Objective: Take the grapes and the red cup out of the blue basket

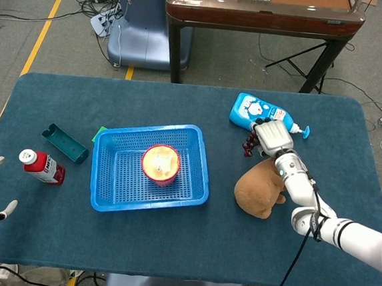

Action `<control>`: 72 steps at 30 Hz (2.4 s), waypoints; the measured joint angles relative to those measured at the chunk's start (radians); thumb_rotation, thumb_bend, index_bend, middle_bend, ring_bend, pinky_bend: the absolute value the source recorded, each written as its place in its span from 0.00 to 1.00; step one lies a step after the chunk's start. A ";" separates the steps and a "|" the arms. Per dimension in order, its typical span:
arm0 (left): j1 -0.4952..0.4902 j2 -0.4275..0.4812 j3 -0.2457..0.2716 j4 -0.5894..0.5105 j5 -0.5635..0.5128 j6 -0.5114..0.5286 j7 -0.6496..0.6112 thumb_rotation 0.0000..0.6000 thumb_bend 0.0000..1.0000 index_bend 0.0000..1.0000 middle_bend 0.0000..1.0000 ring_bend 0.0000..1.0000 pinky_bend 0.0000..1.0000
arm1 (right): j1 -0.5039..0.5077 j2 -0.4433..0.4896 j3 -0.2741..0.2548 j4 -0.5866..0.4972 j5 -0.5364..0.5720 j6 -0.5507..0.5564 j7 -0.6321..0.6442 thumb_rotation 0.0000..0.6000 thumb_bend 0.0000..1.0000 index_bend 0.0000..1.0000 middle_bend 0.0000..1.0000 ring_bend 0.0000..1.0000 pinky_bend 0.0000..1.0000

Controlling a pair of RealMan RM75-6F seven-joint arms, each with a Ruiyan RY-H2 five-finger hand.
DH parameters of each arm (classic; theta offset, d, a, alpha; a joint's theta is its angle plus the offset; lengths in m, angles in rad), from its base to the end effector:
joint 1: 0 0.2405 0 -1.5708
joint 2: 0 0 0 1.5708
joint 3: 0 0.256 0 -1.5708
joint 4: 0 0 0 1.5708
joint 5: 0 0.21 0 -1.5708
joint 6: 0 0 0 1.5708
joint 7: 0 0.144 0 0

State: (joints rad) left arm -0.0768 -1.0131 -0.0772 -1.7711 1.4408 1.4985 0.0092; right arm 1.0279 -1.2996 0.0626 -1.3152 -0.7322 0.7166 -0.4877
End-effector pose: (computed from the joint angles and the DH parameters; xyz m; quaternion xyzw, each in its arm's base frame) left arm -0.2925 0.1819 0.1859 -0.5621 -0.4034 -0.4035 0.5987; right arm -0.1714 -0.4413 0.0734 0.7701 -0.3102 0.2070 0.5176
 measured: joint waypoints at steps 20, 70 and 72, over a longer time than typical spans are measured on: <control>0.013 0.007 -0.002 0.003 -0.009 0.016 -0.014 1.00 0.28 0.00 0.00 0.00 0.20 | -0.030 0.070 0.149 -0.223 -0.196 -0.001 0.314 1.00 0.00 0.00 0.00 0.00 0.19; 0.031 0.007 0.000 0.040 -0.032 0.008 -0.056 1.00 0.28 0.00 0.00 0.00 0.20 | 0.074 -0.451 0.254 0.193 -0.497 -0.114 0.873 1.00 0.28 0.36 0.30 0.25 0.44; 0.033 0.008 0.000 0.039 -0.034 0.010 -0.057 1.00 0.28 0.00 0.00 0.00 0.20 | 0.073 -0.470 0.257 0.214 -0.503 -0.096 0.883 1.00 0.31 0.41 0.33 0.28 0.46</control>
State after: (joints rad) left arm -0.0437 -1.0047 -0.0773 -1.7317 1.4066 1.5083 -0.0475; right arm 1.1008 -1.7701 0.3195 -1.1015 -1.2355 0.6204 0.3951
